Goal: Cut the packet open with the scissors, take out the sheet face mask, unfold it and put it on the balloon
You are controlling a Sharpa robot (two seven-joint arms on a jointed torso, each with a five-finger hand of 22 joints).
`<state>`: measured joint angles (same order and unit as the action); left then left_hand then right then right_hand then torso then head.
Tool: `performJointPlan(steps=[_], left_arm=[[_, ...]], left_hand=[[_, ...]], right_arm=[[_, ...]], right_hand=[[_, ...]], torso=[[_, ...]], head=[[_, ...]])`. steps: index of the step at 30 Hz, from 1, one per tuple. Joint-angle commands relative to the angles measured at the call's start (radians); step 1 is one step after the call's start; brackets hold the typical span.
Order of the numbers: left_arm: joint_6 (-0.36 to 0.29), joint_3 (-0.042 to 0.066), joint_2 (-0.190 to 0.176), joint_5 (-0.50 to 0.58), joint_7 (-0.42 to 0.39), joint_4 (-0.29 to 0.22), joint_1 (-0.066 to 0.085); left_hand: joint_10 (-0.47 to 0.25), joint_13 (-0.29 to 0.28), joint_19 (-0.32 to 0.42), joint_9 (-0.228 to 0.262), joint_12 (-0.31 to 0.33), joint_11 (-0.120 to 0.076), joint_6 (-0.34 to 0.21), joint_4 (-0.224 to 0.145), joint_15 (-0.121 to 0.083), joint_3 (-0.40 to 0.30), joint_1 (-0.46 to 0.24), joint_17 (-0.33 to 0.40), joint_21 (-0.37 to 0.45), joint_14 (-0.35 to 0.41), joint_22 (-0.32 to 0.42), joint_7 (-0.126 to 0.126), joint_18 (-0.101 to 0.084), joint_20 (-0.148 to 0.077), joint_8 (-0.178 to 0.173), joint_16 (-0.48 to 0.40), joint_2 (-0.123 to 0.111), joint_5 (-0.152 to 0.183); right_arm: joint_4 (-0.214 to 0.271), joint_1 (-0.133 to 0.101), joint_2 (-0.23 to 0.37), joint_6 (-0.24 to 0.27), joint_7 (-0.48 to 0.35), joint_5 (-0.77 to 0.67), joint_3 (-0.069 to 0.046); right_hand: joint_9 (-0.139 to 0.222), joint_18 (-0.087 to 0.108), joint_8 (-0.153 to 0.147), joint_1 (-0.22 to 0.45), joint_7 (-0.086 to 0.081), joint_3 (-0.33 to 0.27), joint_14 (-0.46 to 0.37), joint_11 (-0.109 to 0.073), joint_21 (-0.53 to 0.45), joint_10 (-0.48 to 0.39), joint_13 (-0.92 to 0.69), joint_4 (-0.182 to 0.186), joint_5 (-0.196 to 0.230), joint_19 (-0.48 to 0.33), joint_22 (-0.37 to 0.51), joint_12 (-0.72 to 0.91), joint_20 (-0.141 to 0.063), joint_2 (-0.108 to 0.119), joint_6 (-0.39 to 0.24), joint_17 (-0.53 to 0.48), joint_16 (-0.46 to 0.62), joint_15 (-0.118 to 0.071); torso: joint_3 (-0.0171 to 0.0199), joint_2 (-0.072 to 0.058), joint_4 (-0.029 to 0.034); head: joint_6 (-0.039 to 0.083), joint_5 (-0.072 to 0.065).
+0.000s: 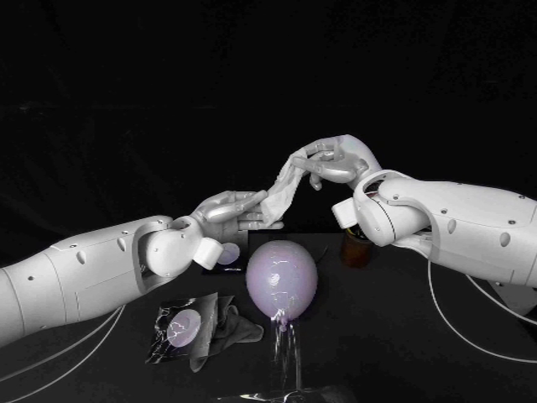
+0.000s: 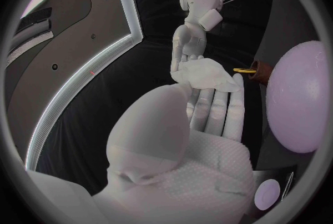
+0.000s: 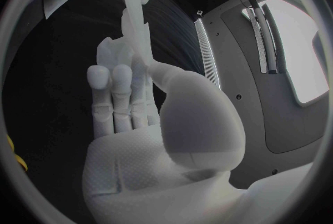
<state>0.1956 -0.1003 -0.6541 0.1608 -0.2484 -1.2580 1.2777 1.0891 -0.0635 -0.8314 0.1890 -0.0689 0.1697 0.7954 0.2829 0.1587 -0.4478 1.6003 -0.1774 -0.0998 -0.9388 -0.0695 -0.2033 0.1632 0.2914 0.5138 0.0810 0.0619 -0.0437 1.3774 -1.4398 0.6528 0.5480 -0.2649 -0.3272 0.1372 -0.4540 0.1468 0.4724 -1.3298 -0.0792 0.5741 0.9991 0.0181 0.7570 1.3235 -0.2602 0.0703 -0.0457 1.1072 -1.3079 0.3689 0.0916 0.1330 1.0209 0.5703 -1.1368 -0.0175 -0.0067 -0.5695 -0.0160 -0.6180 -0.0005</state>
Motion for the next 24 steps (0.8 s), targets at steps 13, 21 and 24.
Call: performJointPlan(steps=[13,21,24], left_arm=[[-0.020,0.001,-0.001,0.012,-0.049,-0.003,0.000],[-0.011,0.001,-0.002,0.011,-0.052,-0.010,0.000],[-0.012,0.001,-0.003,0.010,-0.054,-0.013,0.000]], left_hand=[[0.034,0.000,-0.025,0.029,0.003,-0.009,-0.014,-0.016,-0.009,-0.153,-0.062,0.005,-0.011,-0.009,0.000,0.002,0.018,-0.003,0.072,-0.007,-0.055,-0.005],[0.043,0.000,-0.032,0.032,0.003,-0.013,-0.010,-0.028,-0.011,-0.169,-0.072,0.005,-0.014,-0.010,0.000,0.006,0.019,-0.004,0.082,-0.007,-0.067,-0.005],[0.045,0.000,-0.033,0.033,0.003,-0.014,-0.009,-0.034,-0.012,-0.177,-0.076,0.005,-0.014,-0.011,0.000,0.007,0.018,-0.004,0.084,-0.007,-0.072,-0.005]], right_arm=[[-0.034,-0.001,-0.011,-0.018,0.036,-0.006,0.000],[-0.081,0.000,-0.035,-0.078,0.093,-0.030,0.005],[-0.099,0.001,-0.044,-0.098,0.112,-0.035,0.008]], right_hand=[[0.001,0.019,-0.004,0.021,-0.011,0.018,-0.013,0.011,-0.070,-0.035,0.005,-0.017,-0.002,-0.041,-0.020,-0.031,0.000,0.004,-0.021,-0.006,0.002,0.001],[0.043,0.013,-0.087,0.092,-0.090,-0.015,-0.108,0.083,-0.175,-0.175,0.041,-0.001,-0.002,-0.130,0.012,-0.122,0.039,0.028,-0.134,-0.020,0.026,0.063],[0.051,0.012,-0.099,0.101,-0.101,-0.025,-0.123,0.094,-0.184,-0.189,0.047,0.001,-0.002,-0.139,0.017,-0.134,0.047,0.031,-0.148,-0.022,0.025,0.073]], torso=[[-0.0004,0.000,0.0000],[-0.0006,-0.001,-0.0007],[-0.0003,-0.001,-0.0008]], head=[[-0.003,0.001],[-0.002,-0.001],[0.001,-0.002]])
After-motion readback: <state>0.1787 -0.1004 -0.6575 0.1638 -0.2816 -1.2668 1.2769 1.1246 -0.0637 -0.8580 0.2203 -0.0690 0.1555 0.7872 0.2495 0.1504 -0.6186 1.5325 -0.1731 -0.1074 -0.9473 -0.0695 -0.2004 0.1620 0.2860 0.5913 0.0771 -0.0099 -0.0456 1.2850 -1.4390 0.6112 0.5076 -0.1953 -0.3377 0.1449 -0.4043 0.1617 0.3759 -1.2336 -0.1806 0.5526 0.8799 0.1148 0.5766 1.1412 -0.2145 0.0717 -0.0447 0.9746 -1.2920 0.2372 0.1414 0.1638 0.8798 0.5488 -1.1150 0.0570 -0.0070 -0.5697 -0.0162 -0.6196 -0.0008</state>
